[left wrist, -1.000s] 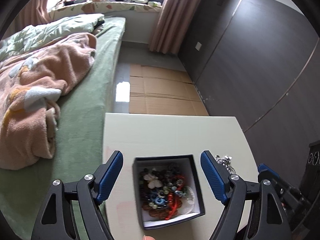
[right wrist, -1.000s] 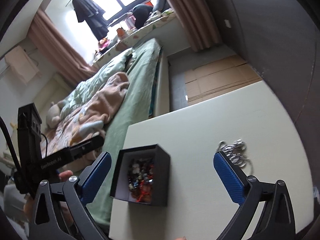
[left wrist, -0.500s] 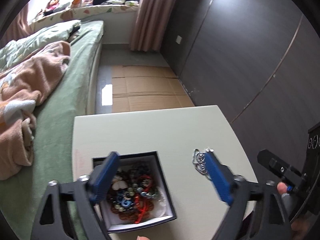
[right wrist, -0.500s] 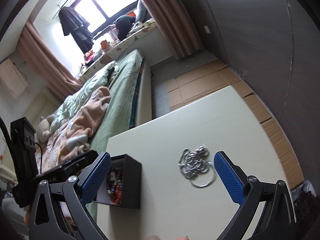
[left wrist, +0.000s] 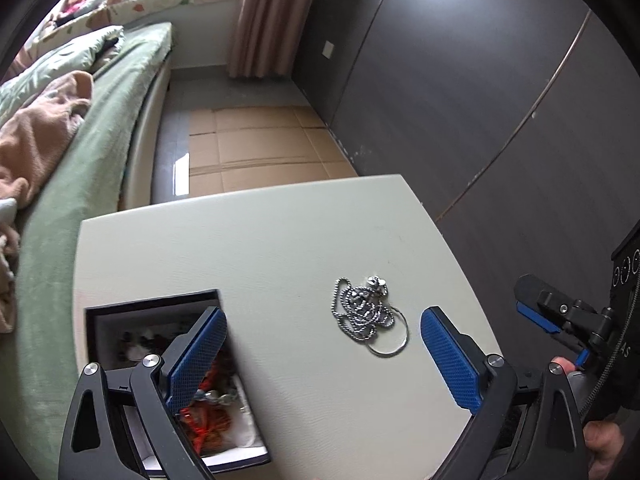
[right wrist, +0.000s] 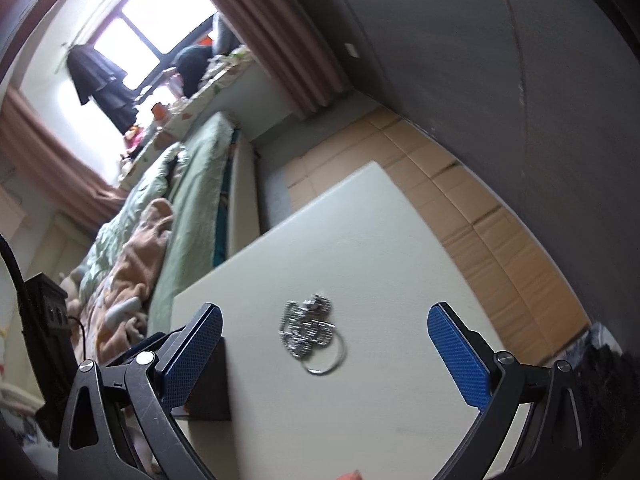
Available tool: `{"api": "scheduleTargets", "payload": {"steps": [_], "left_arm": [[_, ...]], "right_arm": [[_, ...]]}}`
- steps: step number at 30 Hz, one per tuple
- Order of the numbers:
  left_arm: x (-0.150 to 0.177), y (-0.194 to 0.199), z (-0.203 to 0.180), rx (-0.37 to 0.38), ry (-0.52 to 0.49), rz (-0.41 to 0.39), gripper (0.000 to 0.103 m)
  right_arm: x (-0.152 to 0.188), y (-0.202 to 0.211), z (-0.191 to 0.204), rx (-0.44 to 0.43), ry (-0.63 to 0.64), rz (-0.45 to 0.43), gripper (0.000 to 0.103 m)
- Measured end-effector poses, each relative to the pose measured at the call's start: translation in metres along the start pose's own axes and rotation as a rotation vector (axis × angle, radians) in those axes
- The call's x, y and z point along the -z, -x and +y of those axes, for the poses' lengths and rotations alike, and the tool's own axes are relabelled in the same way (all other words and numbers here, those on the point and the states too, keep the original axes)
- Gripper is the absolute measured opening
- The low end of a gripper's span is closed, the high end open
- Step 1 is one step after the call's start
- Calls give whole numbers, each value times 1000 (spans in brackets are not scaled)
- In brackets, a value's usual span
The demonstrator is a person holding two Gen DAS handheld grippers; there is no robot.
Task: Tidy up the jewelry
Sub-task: 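Move both grippers to the silver chain necklace with the hoop, then close the left gripper on the silver chain pendant and lift it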
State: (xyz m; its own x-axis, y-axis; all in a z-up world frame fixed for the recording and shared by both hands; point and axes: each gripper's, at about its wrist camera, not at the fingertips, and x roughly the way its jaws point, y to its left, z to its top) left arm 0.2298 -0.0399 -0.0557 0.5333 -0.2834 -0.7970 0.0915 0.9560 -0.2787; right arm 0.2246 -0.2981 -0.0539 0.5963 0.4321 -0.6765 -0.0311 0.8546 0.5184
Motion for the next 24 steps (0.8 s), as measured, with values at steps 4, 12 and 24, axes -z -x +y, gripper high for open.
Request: {"api": "scheduleTargets", "payload": {"steps": [4, 12, 24], "left_arm": [[-2, -14, -13, -2, -31, 18, 96], [-8, -54, -35, -24, -74, 105, 80], [-12, -103, -41, -87, -109, 203, 70]], "right_arm": [[1, -7, -15, 36, -26, 39, 103], [-1, -18, -44, 81, -113, 84, 101], [-1, -29, -65, 119, -189, 155, 86]]}}
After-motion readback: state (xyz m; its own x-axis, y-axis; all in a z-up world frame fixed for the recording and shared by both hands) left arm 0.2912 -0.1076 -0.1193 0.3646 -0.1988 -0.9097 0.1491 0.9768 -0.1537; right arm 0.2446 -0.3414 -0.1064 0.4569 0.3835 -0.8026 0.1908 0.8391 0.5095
